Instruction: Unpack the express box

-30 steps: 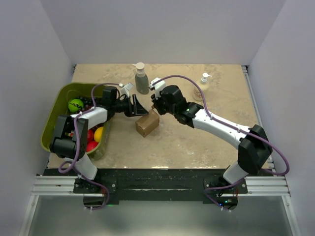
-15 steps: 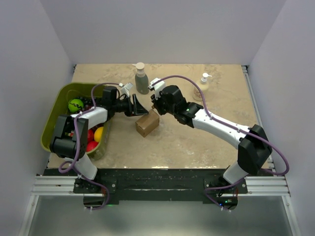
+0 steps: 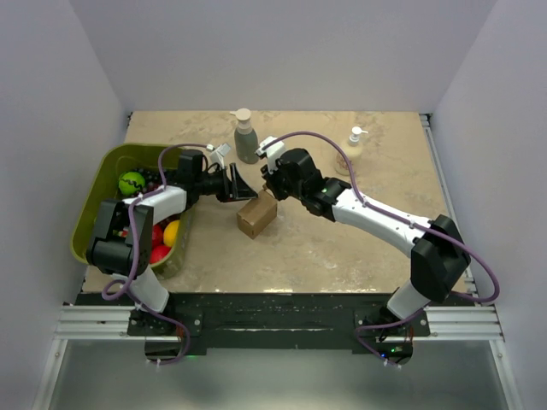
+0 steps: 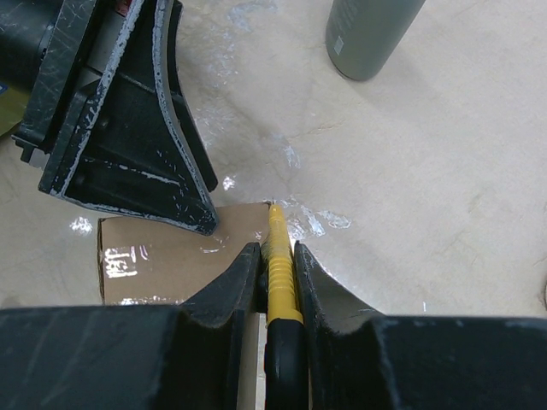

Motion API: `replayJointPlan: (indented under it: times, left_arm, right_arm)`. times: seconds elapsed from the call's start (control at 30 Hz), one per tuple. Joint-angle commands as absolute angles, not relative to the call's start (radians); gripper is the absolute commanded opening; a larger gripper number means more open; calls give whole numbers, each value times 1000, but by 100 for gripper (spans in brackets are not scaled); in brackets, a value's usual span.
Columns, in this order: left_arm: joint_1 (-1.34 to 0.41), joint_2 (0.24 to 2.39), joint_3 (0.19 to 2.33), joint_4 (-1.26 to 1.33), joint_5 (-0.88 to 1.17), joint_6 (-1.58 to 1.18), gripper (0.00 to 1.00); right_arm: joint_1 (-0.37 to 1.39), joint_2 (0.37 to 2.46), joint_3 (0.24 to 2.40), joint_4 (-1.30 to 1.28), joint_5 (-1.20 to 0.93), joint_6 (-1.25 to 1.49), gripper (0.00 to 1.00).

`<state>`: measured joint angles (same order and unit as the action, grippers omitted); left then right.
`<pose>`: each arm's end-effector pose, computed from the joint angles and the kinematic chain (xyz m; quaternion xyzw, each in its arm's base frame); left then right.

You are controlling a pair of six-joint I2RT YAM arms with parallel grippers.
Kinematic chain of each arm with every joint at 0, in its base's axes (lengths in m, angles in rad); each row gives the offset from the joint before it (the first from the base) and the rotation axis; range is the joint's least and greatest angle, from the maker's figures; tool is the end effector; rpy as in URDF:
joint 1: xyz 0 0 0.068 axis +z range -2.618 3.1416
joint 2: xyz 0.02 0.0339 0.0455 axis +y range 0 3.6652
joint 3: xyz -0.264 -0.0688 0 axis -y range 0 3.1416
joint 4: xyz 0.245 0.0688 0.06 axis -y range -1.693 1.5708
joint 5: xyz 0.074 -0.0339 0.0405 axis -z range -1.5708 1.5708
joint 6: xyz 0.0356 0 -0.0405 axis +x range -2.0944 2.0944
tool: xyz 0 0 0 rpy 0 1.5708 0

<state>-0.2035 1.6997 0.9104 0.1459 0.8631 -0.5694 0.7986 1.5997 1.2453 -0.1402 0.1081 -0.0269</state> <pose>0.3342 -0.0966 0.1854 0.0362 0.8329 -0.4996 0.2353 0.2640 0.2656 0.2967 -0.3186 0.7965 0.1496 0.4916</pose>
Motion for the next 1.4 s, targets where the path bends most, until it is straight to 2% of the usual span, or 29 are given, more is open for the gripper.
replayJointPlan:
  times: [0.0,0.17,0.2,0.57,0.6,0.63,0.7,0.73,0.9,1.13,1.23,1.37]
  left_arm:
    - [-179,1755,864,115,887,-588,56]
    - [-179,1769,868,111,893,-568,42]
    - [-179,1772,871,106,888,-563,36]
    - [-179,1792,873,71,871,-526,28]
    - [-179,1790,871,75,877,-526,35]
    - [-179,1783,879,81,884,-526,47]
    - [-179,1776,902,49,874,-493,76]
    - [-179,1770,923,35,870,-453,78]
    - [-189,1775,946,-40,885,-397,79]
    - [-244,1805,966,-132,862,-235,76]
    - [-250,1831,983,-161,851,-192,71]
    - [-250,1861,1017,-195,766,-170,58]
  right_arm:
    - [804,1575,1270,-166,83,-51,0]
    - [804,1552,1250,-186,77,-66,0]
    - [804,1551,1252,-192,75,-69,0]
    - [802,1534,1243,-249,49,-77,0]
    - [802,1531,1238,-245,48,-74,0]
    - [802,1531,1229,-245,43,-69,0]
    - [802,1531,1227,-236,41,-64,0]
    - [802,1532,1227,-233,41,-63,0]
    - [802,1539,1238,-226,49,-74,0]
    - [801,1536,1226,-215,48,-81,0]
    - [802,1540,1227,-216,49,-89,0]
    - [796,1529,1230,-235,45,-92,0]
